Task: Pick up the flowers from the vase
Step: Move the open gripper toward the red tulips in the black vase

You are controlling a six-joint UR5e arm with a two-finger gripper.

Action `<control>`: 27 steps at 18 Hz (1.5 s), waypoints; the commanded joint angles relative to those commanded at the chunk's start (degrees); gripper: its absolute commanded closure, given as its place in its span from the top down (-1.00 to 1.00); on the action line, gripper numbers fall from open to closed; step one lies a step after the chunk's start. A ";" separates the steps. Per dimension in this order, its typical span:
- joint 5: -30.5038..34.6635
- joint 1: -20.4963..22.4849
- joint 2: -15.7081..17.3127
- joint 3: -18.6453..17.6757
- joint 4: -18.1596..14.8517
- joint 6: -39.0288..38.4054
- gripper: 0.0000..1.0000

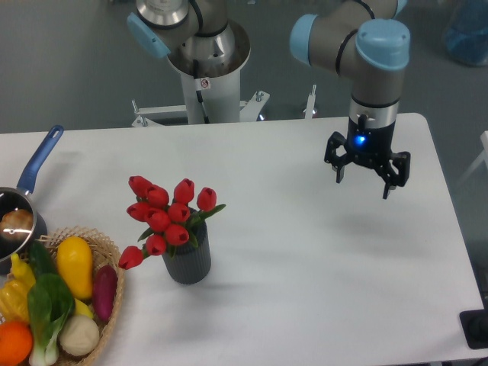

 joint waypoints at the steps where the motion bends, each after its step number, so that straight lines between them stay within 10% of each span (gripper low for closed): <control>1: 0.09 -0.09 -0.09 0.00 0.00 0.09 1.00; 17: -4.47 -6.32 1.32 -6.76 0.35 -6.50 1.00; 27: -29.50 -11.42 6.14 -9.84 -0.35 -8.18 1.00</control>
